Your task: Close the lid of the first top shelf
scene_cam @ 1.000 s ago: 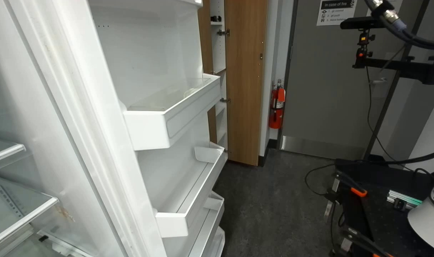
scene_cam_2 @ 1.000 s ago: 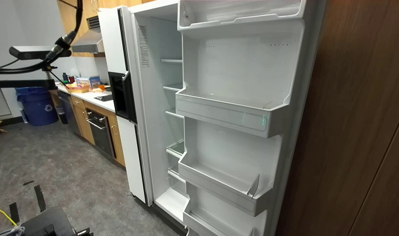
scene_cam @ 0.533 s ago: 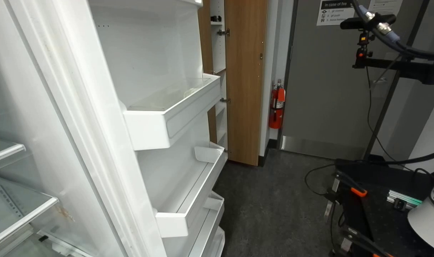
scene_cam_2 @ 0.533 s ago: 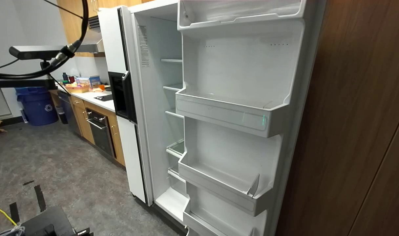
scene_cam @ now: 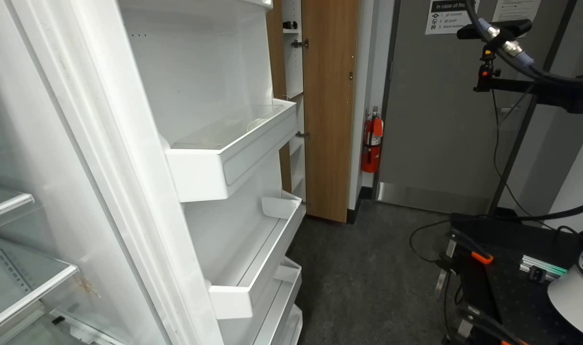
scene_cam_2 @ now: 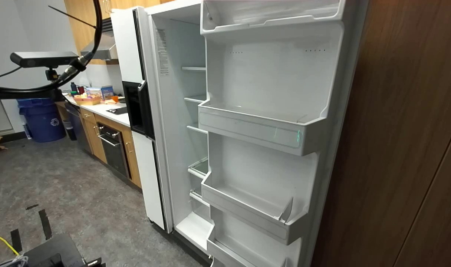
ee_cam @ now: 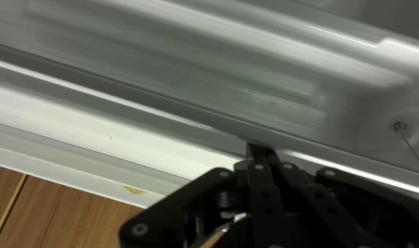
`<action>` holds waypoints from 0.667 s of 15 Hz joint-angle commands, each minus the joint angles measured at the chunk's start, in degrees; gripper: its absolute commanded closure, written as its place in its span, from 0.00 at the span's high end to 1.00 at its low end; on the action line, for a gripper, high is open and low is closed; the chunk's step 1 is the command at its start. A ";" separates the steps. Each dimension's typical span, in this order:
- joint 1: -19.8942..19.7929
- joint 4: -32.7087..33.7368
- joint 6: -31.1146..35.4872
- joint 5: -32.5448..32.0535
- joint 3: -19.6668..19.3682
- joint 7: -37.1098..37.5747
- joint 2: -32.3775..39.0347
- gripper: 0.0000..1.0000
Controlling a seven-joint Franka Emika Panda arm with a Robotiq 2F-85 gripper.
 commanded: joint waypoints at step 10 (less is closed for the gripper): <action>1.57 -6.10 -9.08 1.74 1.84 -0.37 -4.82 0.00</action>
